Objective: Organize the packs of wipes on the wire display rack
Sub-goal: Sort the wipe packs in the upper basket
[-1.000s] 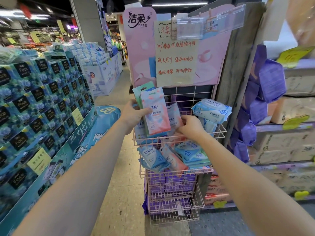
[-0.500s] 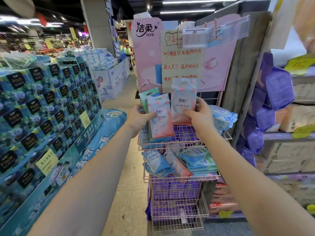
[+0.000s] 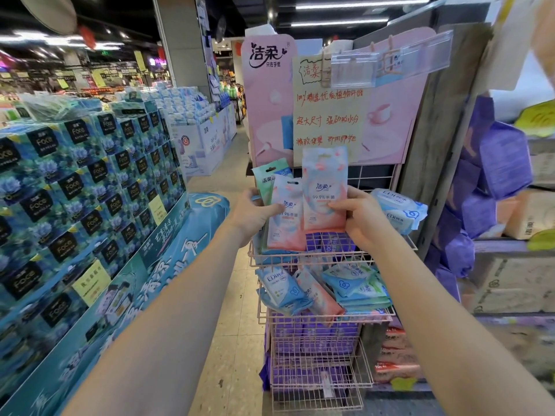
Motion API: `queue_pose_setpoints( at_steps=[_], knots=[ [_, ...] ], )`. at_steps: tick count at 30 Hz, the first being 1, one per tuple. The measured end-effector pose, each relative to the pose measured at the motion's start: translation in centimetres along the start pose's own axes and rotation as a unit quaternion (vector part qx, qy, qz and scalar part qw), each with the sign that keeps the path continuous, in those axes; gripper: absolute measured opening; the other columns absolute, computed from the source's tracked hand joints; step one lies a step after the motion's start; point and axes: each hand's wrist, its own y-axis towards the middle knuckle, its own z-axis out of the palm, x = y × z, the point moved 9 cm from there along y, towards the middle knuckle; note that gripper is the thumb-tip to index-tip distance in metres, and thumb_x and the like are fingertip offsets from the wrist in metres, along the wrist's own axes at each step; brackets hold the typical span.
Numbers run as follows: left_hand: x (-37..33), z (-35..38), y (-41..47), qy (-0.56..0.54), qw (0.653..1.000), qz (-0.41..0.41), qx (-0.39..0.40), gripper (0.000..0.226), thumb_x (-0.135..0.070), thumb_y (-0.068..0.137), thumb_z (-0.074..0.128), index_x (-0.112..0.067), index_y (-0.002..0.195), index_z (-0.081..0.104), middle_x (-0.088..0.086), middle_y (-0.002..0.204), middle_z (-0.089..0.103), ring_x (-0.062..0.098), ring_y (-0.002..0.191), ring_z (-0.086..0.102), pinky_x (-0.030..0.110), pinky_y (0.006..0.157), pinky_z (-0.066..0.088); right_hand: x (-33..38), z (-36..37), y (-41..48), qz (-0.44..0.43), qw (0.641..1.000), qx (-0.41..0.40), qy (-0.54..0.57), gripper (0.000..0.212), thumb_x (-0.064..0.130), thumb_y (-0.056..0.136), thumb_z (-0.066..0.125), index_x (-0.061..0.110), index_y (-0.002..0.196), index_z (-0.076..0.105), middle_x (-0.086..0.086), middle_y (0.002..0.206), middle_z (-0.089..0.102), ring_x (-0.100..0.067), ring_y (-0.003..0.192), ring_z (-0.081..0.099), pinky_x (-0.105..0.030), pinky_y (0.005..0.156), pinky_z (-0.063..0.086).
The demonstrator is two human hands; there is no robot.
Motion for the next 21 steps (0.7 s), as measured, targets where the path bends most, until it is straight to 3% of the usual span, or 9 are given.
queue_pose_setpoints(
  at_steps=[3, 5, 7, 9, 12, 17, 21],
  knots=[
    [0.0, 0.1, 0.0, 0.033, 0.999, 0.006, -0.005, 0.081, -0.035, 0.054, 0.096, -0.024, 0.122, 0.053, -0.002, 0.097, 0.081, 0.02, 0.085, 0.08, 0.041, 0.072, 0.063, -0.1, -0.7, 0.4, -0.002, 0.997, -0.005, 0.079, 0.036, -0.009, 0.092, 0.054, 0.003, 0.124, 0.066, -0.015, 0.121, 0.074, -0.032, 0.109, 0.073, -0.048, 0.085, 0.062],
    [0.2, 0.1, -0.1, 0.028, 0.999, 0.012, -0.01, 0.083, -0.035, 0.052, 0.097, -0.022, 0.121, 0.053, -0.003, 0.094, 0.081, 0.018, 0.083, 0.08, 0.034, 0.065, 0.063, -0.3, -1.0, 0.7, -0.006, 0.997, -0.016, 0.078, 0.031, -0.006, 0.093, 0.057, 0.003, 0.122, 0.064, -0.013, 0.12, 0.075, -0.03, 0.109, 0.073, -0.046, 0.086, 0.062],
    [0.3, 0.0, -0.2, 0.01, 1.0, 0.015, -0.015, 0.079, -0.03, 0.057, 0.099, -0.021, 0.121, 0.053, 0.0, 0.095, 0.081, 0.015, 0.082, 0.08, 0.025, 0.059, 0.061, -1.3, -0.8, 0.7, 0.002, 0.999, -0.031, -0.038, 0.031, -0.007, 0.091, 0.062, 0.005, 0.119, 0.065, -0.012, 0.117, 0.076, -0.031, 0.106, 0.074, -0.041, 0.08, 0.063],
    [0.4, 0.0, -0.3, -0.008, 1.0, 0.016, -0.018, 0.073, -0.024, 0.067, 0.098, -0.017, 0.124, 0.052, 0.005, 0.105, 0.078, 0.015, 0.088, 0.079, 0.027, 0.065, 0.061, -3.4, -0.2, 0.7, 0.036, 0.985, -0.03, -0.165, 0.034, -0.006, 0.09, 0.066, 0.01, 0.12, 0.064, -0.011, 0.119, 0.073, -0.029, 0.105, 0.073, -0.042, 0.085, 0.062],
    [0.0, 0.4, -0.6, 0.02, 0.998, 0.039, -0.039, 0.07, -0.029, 0.075, 0.094, -0.014, 0.129, 0.052, 0.005, 0.113, 0.075, 0.014, 0.098, 0.075, 0.028, 0.076, 0.058, -5.7, 0.4, 0.8, 0.062, 0.979, -0.03, -0.193, 0.039, -0.002, 0.093, 0.066, 0.011, 0.129, 0.058, -0.009, 0.122, 0.071, -0.024, 0.107, 0.071, -0.044, 0.093, 0.059],
    [-0.1, 0.9, -1.2, 0.014, 0.998, 0.041, -0.041, 0.074, -0.029, 0.078, 0.091, -0.009, 0.136, 0.049, 0.008, 0.121, 0.073, 0.02, 0.107, 0.073, 0.03, 0.081, 0.058, -6.4, 0.9, 1.2, 0.08, 0.982, 0.005, -0.171, 0.036, 0.002, 0.086, 0.076, 0.013, 0.119, 0.065, -0.003, 0.113, 0.078, -0.018, 0.099, 0.076, -0.037, 0.081, 0.063],
    [0.1, 0.7, -1.4, 0.021, 0.999, 0.043, -0.013, 0.074, -0.032, 0.076, 0.093, -0.014, 0.135, 0.051, 0.005, 0.119, 0.074, 0.018, 0.107, 0.074, 0.03, 0.082, 0.06, -6.3, 0.3, 1.3, 0.067, 0.983, -0.037, -0.164, 0.035, -0.001, 0.08, 0.08, 0.012, 0.112, 0.069, -0.002, 0.104, 0.08, -0.018, 0.092, 0.078, -0.034, 0.074, 0.063]
  ],
)
